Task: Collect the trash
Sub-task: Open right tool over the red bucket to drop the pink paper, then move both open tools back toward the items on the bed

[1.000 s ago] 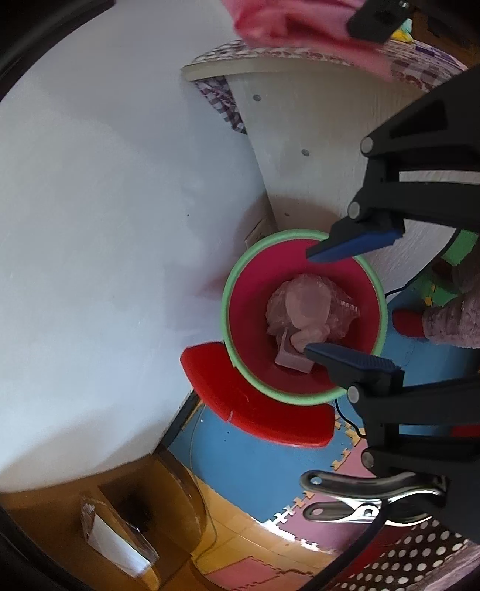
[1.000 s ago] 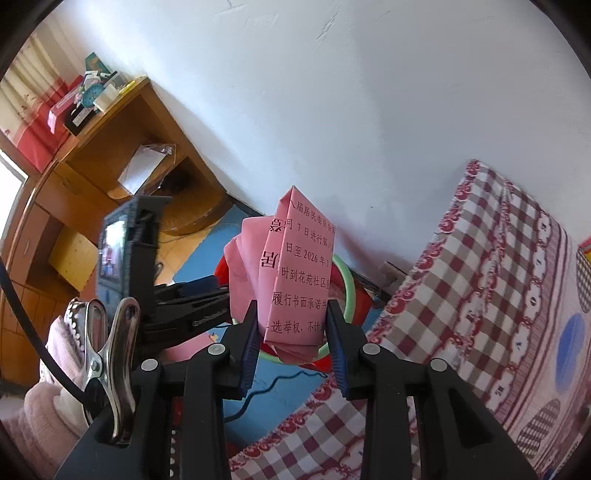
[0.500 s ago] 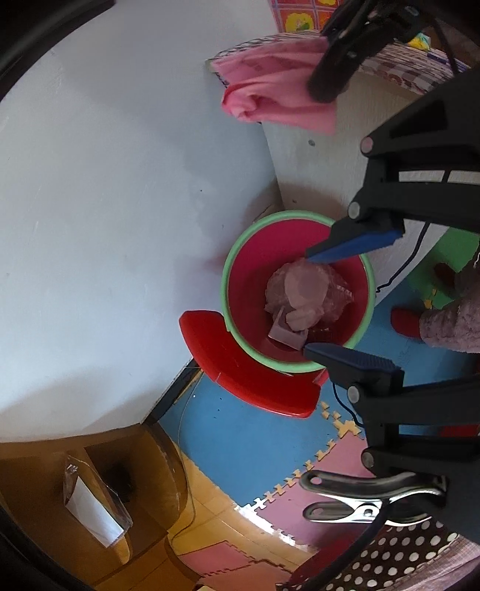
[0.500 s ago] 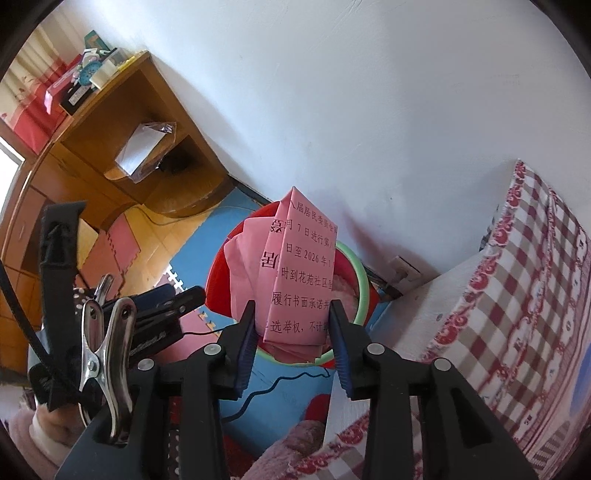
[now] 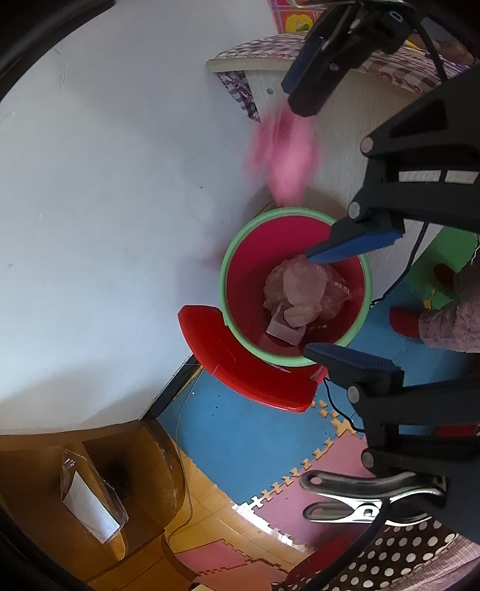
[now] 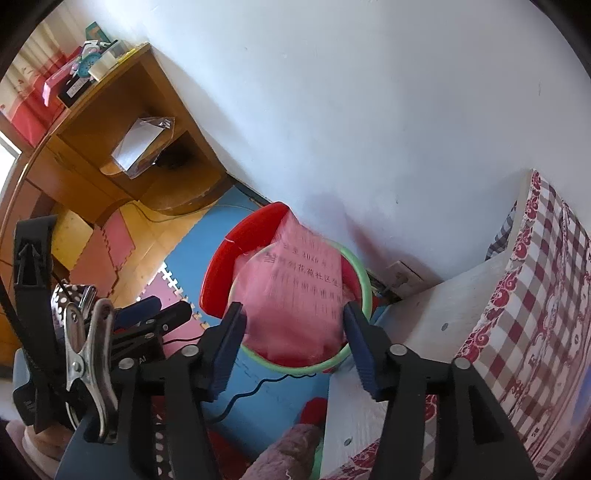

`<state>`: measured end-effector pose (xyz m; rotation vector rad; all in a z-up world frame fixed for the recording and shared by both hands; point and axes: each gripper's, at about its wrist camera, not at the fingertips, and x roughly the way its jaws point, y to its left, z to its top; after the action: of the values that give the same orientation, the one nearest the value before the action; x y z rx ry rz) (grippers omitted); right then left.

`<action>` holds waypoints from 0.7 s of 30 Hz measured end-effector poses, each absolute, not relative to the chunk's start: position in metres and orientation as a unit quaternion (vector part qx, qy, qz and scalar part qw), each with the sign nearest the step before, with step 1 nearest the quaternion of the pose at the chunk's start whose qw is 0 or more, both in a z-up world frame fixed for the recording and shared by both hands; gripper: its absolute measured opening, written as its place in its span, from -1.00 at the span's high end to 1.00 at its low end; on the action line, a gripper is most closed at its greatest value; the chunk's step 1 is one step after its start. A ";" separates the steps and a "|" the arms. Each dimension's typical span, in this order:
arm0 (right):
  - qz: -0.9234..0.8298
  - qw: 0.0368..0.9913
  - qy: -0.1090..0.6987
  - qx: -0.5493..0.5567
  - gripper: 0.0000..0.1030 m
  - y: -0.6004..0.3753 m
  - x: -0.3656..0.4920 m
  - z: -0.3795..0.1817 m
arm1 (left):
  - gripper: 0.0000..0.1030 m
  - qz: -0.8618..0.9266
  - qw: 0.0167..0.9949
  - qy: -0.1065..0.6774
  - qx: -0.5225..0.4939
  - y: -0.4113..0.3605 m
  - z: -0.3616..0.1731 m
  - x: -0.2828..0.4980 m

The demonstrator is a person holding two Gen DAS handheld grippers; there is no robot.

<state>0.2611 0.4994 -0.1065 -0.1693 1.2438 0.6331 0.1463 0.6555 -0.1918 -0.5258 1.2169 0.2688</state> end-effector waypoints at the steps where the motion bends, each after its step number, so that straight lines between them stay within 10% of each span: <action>1: 0.292 0.764 0.570 -0.077 -0.23 0.499 0.261 -0.106 | 0.08 0.124 0.780 0.563 -0.243 0.655 -0.192 0.146; 21: 0.298 0.781 0.548 -0.034 -0.27 0.467 0.236 -0.063 | 0.08 0.113 0.796 0.549 -0.228 0.638 -0.159 0.138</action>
<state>0.2360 0.4666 -0.0634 -0.0736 1.1850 0.6429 0.1377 0.6381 -0.1586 -0.4905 1.1782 0.2435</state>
